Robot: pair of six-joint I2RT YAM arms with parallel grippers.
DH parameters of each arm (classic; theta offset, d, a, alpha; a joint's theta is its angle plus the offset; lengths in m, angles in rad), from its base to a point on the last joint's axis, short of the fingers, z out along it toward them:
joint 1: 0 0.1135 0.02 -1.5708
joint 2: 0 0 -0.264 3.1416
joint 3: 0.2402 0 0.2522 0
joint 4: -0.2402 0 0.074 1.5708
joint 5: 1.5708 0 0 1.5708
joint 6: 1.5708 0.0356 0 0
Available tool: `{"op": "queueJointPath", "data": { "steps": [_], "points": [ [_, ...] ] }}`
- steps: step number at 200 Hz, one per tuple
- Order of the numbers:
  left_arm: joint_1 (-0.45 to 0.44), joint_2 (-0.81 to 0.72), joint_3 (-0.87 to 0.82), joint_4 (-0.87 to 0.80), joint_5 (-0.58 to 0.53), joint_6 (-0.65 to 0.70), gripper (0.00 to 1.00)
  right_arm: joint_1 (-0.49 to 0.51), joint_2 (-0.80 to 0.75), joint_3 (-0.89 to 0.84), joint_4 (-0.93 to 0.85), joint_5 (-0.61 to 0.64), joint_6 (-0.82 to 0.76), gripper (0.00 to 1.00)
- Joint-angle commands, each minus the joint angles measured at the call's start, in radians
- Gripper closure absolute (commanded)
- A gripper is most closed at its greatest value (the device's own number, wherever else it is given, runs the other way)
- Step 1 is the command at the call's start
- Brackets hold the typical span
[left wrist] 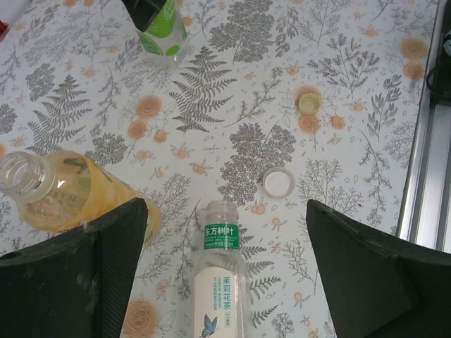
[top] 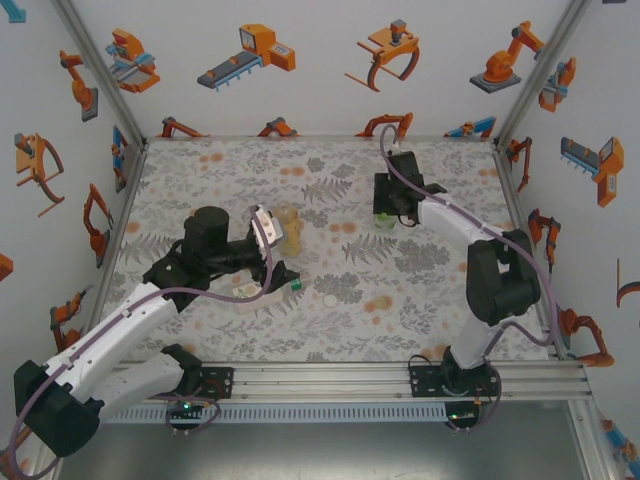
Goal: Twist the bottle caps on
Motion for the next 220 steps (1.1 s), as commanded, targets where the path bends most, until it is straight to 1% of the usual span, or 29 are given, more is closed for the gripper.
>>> {"op": "queueJointPath", "data": {
  "steps": [1, 28, 50, 70, 90, 111, 126, 186, 220],
  "points": [
    [0.007, -0.008, -0.001, 0.018, 0.005, -0.014, 0.15, -0.019, 0.035, 0.049, 0.051, -0.016, -0.045, 0.66],
    [0.01, -0.012, -0.001, 0.024, 0.006, -0.016, 0.15, -0.022, 0.058, 0.062, 0.057, -0.011, -0.076, 0.63],
    [0.012, -0.017, 0.002, 0.02, 0.011, -0.018, 0.14, -0.022, 0.065, 0.062, 0.049, -0.014, -0.081, 0.58],
    [0.012, -0.019, 0.002, 0.02, 0.011, -0.018, 0.13, -0.023, 0.076, 0.068, 0.036, -0.024, -0.084, 0.54],
    [0.015, -0.02, 0.002, 0.02, 0.009, -0.02, 0.11, -0.023, 0.088, 0.089, 0.005, -0.031, -0.086, 0.5],
    [0.015, -0.02, 0.002, 0.02, 0.009, -0.02, 0.09, -0.023, 0.083, 0.1, -0.014, -0.028, -0.087, 0.41],
    [0.016, -0.024, 0.001, 0.021, 0.006, -0.019, 0.08, -0.023, 0.071, 0.108, -0.024, -0.027, -0.091, 0.38],
    [0.022, -0.032, 0.0, 0.02, -0.009, -0.025, 0.06, -0.023, -0.002, 0.157, -0.113, -0.02, -0.108, 0.36],
    [0.044, -0.054, -0.001, 0.023, -0.066, -0.032, 0.05, -0.021, -0.063, 0.178, -0.177, -0.026, -0.103, 0.36]
  ]
}}
